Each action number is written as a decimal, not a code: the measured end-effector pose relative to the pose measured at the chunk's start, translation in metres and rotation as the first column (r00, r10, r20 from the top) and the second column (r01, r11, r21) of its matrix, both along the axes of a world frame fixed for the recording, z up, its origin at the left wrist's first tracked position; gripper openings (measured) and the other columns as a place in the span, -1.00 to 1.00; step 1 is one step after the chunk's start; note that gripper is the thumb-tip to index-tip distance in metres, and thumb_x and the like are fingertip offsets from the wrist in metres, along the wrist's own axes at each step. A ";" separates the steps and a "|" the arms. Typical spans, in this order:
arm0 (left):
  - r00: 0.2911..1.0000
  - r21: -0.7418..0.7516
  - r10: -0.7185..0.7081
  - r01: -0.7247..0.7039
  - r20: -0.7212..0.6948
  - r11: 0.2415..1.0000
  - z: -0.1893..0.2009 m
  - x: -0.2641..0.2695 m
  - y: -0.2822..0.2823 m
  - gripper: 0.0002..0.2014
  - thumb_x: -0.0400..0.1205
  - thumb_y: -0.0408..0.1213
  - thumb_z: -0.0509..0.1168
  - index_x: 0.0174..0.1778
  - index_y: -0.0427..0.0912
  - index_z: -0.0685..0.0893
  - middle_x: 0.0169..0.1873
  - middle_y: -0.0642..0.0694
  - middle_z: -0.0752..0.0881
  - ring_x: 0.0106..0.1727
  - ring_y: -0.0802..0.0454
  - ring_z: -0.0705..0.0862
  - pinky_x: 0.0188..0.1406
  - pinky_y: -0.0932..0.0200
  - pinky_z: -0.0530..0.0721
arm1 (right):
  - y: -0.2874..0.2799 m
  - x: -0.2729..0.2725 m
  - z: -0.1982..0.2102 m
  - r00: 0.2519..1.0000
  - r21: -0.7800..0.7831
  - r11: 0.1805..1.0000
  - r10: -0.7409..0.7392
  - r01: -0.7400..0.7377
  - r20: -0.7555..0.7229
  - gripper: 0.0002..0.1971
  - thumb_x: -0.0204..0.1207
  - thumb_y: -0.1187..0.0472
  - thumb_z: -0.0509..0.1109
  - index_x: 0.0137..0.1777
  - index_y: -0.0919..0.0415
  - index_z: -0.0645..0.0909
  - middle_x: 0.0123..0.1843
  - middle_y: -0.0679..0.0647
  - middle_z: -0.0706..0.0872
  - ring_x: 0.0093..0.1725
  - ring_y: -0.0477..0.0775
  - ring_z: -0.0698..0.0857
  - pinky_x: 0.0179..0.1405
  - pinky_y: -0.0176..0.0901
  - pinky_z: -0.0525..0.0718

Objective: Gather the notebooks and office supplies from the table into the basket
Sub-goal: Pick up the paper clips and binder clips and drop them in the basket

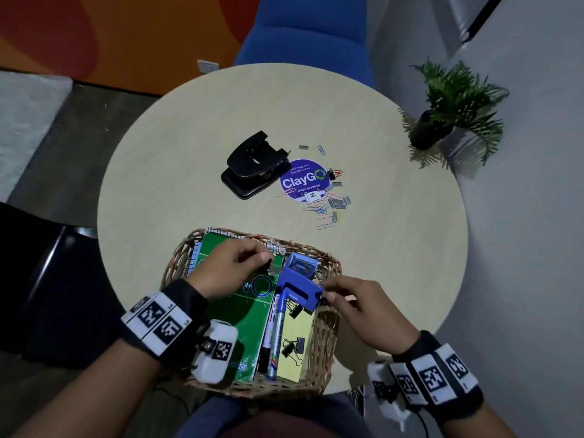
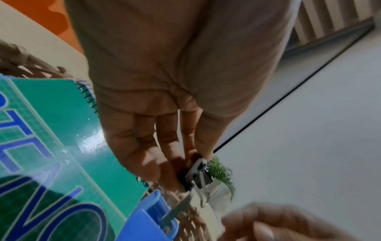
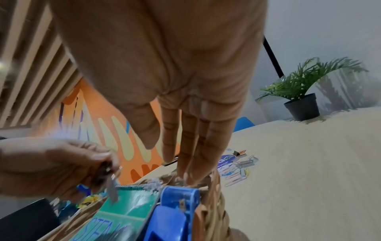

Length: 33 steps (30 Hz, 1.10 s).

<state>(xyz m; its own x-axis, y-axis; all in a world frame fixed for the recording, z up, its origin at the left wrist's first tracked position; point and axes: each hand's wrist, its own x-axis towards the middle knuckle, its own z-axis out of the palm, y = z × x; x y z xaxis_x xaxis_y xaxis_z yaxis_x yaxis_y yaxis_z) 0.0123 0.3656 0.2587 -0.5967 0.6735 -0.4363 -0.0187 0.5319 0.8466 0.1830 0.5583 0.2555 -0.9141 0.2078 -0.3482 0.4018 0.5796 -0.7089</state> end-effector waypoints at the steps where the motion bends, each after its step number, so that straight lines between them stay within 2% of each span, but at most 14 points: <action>1: 0.999 -0.010 -0.037 0.037 0.016 0.999 0.001 0.005 0.001 -0.83 0.68 -0.28 0.25 -0.04 -0.22 0.75 -0.18 0.03 0.79 -0.20 0.33 0.73 -0.15 0.48 0.62 | 0.004 -0.003 0.001 1.000 0.001 1.000 -0.009 0.009 -0.006 -0.76 0.63 0.16 0.29 0.24 0.06 0.67 0.11 -0.08 0.78 0.05 -0.18 0.74 0.11 -0.18 0.72; 3: 0.990 -0.073 -0.138 0.139 0.021 0.988 -0.001 0.016 0.003 -0.84 0.66 -0.22 0.26 0.01 -0.11 0.75 -0.08 0.06 0.80 -0.04 0.25 0.75 0.03 0.34 0.66 | 0.013 -0.008 0.003 0.999 0.000 0.999 -0.033 0.033 -0.010 -0.76 0.62 0.18 0.30 0.24 0.08 0.67 0.11 -0.07 0.79 0.04 -0.17 0.74 0.08 -0.30 0.70; 6: 0.960 -0.205 -0.274 0.259 -0.051 0.944 -0.009 0.027 0.003 -0.80 0.65 -0.12 0.27 0.13 0.00 0.73 0.05 0.13 0.77 0.06 0.27 0.71 0.19 0.25 0.63 | 0.031 -0.018 0.004 0.996 0.000 0.996 -0.085 0.085 -0.015 -0.77 0.61 0.22 0.31 0.21 0.10 0.68 0.07 -0.06 0.79 -0.04 -0.14 0.76 -0.11 -0.60 0.60; 10: 0.970 -0.216 -0.232 0.211 -0.077 0.953 -0.012 0.018 -0.001 -0.83 0.66 -0.15 0.28 0.10 0.06 0.74 0.00 0.16 0.79 0.03 0.29 0.73 0.20 0.16 0.68 | 0.061 -0.037 0.004 0.988 0.008 0.989 -0.150 0.150 -0.030 -0.78 0.61 0.25 0.32 0.21 0.16 0.68 0.04 0.01 0.77 -0.17 -0.35 0.70 -0.35 -0.67 0.53; 13: 0.970 -0.240 -0.173 0.129 -0.171 0.962 -0.007 0.002 -0.001 -0.85 0.65 -0.18 0.30 0.06 0.04 0.75 -0.06 0.13 0.80 -0.03 0.27 0.73 0.11 0.20 0.70 | 0.083 -0.058 0.003 0.983 0.018 0.984 -0.176 0.177 -0.051 -0.78 0.59 0.27 0.33 0.19 0.21 0.68 -0.01 0.09 0.77 -0.22 -0.33 0.69 -0.42 -0.68 0.51; 16: 0.958 -0.248 -0.123 0.057 -0.260 0.967 0.000 -0.013 0.013 -0.89 0.61 -0.21 0.35 0.00 0.03 0.76 -0.12 0.11 0.82 -0.08 0.27 0.75 0.06 0.24 0.70 | 0.106 -0.088 -0.010 0.986 0.054 0.985 -0.160 0.162 -0.043 -0.76 0.55 0.29 0.38 0.20 0.23 0.67 0.00 0.13 0.75 -0.19 -0.09 0.73 -0.34 -0.58 0.61; 18: 0.929 -0.285 -0.141 0.041 -0.341 0.958 0.007 -0.025 0.037 -0.88 0.60 -0.18 0.37 0.01 0.00 0.75 -0.16 0.10 0.82 -0.13 0.25 0.75 -0.03 0.31 0.67 | 0.123 -0.117 -0.028 0.990 0.123 0.982 -0.138 0.139 -0.019 -0.73 0.51 0.28 0.42 0.20 0.21 0.67 0.06 0.14 0.76 -0.08 0.08 0.75 -0.07 -0.25 0.72; 19: 0.911 -0.298 -0.153 0.035 -0.384 0.954 0.010 -0.034 0.053 -0.86 0.59 -0.16 0.37 0.03 -0.01 0.75 -0.16 0.10 0.82 -0.13 0.22 0.75 -0.03 0.26 0.68 | 0.132 -0.134 -0.039 0.990 0.153 0.978 -0.138 0.139 -0.013 -0.72 0.49 0.28 0.43 0.21 0.20 0.67 0.10 0.14 0.76 -0.03 0.12 0.75 0.05 -0.08 0.72; 20: 0.891 -0.307 -0.167 0.032 -0.423 0.951 0.013 -0.044 0.071 -0.84 0.59 -0.14 0.37 0.06 -0.02 0.74 -0.14 0.09 0.81 -0.13 0.18 0.76 0.00 0.19 0.70 | 0.141 -0.152 -0.048 0.990 0.180 0.973 -0.143 0.143 -0.015 -0.71 0.48 0.29 0.43 0.21 0.18 0.67 0.14 0.15 0.76 0.00 0.14 0.74 0.12 -0.01 0.70; 25: 0.772 -0.444 -0.320 0.055 -0.550 0.894 -0.005 -0.106 0.163 -0.79 0.60 -0.14 0.32 0.11 -0.09 0.71 -0.05 -0.03 0.79 0.04 -0.04 0.73 0.05 0.09 0.68 | 0.165 -0.230 -0.078 0.992 0.333 0.935 -0.116 0.123 -0.040 -0.68 0.49 0.23 0.41 0.25 0.16 0.64 0.23 0.21 0.68 0.18 0.24 0.68 0.15 0.03 0.66; 29: 0.763 -0.621 -0.431 0.050 -0.482 0.783 -0.044 -0.137 0.201 -0.74 0.58 -0.19 0.31 0.17 -0.09 0.69 0.10 -0.15 0.75 0.17 -0.17 0.68 0.08 0.07 0.63 | 0.164 -0.255 -0.095 0.997 0.455 0.889 0.016 -0.051 0.079 -0.74 0.55 0.29 0.31 0.21 0.21 0.64 0.19 0.26 0.62 0.13 0.33 0.67 0.09 0.06 0.66; 33: 0.727 -0.768 -0.553 0.054 -0.407 0.638 -0.070 -0.143 0.210 -0.79 0.56 -0.28 0.33 0.08 -0.23 0.72 0.07 -0.27 0.75 0.14 -0.27 0.70 0.03 0.00 0.67 | 0.162 -0.254 -0.105 0.995 0.493 0.865 0.077 -0.095 0.057 -0.76 0.53 0.36 0.29 0.17 0.28 0.62 0.15 0.27 0.60 0.07 0.34 0.67 0.04 0.04 0.65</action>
